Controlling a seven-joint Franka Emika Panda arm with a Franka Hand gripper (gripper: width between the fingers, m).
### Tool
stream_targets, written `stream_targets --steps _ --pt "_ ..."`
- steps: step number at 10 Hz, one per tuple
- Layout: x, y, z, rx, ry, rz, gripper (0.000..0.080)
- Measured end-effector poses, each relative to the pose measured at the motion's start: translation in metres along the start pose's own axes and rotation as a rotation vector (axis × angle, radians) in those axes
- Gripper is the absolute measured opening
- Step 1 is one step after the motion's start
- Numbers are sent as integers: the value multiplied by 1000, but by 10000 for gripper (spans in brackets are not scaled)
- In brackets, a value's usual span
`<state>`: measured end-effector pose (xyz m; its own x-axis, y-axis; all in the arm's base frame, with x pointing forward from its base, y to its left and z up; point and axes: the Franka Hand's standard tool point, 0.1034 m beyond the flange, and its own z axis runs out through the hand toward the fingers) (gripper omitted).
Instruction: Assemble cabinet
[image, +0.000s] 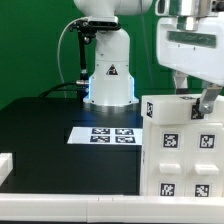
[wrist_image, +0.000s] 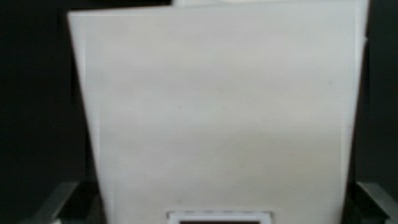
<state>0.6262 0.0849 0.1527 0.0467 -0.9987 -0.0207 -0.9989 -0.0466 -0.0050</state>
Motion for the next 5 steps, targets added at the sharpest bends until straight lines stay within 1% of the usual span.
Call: stream_targets --steps 1,2,4,5 --pt "0 -1 0 7 -17 108 555" --pt "0 -2 0 8 -26 169 555" --pt "1 -1 0 2 -29 294 555" --pt "1 -1 0 1 -29 270 555"
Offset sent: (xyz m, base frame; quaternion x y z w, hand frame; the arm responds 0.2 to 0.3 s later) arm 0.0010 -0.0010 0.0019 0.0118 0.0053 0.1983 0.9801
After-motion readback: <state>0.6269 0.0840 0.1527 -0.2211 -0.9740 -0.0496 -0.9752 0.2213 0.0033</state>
